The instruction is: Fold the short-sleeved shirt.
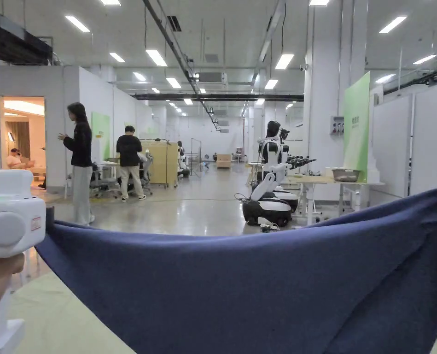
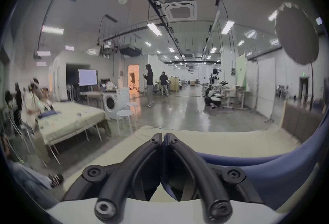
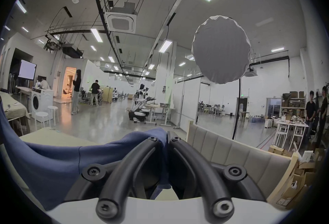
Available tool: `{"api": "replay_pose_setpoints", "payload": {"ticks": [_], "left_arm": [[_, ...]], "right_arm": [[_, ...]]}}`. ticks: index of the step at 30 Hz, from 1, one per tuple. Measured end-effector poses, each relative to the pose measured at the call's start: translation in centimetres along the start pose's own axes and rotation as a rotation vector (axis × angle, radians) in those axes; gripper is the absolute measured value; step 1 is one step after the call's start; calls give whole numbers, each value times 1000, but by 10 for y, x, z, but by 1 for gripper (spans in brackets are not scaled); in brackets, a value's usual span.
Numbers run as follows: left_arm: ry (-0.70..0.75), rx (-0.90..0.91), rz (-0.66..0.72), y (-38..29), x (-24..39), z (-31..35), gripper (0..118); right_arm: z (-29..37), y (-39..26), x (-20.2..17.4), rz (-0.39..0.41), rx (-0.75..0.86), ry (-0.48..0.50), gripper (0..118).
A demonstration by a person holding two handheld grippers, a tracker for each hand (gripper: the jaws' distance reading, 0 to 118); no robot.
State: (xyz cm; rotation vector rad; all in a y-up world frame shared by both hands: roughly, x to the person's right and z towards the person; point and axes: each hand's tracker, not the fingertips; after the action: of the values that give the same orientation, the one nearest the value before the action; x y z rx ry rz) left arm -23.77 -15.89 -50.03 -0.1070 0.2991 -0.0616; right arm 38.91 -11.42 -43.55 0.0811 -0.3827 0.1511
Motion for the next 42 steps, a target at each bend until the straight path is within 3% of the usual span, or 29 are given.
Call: {"api": "replay_pose_setpoints", "payload": {"ticks": [4,10,18,22,26,31,33,36,42], "left_arm": [[19,57,-74,9,36,-37,4],[-2,84,-11,40,73,-87,4],[33,118,-32,45,112,-147,4],[23,88,-69,11,135,-180,4],[-12,-9,-145,-43,152,-205,4],[-22,-92,-193,-120,159,-214,4],[-4,-172,-261,-156,161,-213,4],[-33,-230,-209,-197,157,-206,4],[-64,-287,-180,-241,150,-177,4]], "right_arm": [[-49,12,-11,18,37,-49,9],[-113,34,-12,-109,51,-105,9],[-175,15,-15,-75,98,-148,9],[-200,-34,-26,-90,58,-137,9],[-215,-102,-40,-18,-26,-100,9],[-210,-190,-49,-2,-113,-88,9],[-206,-223,-52,57,-181,-97,9],[-191,-259,-55,29,-257,-81,9],[-149,-297,-51,52,-305,-57,9]]}}
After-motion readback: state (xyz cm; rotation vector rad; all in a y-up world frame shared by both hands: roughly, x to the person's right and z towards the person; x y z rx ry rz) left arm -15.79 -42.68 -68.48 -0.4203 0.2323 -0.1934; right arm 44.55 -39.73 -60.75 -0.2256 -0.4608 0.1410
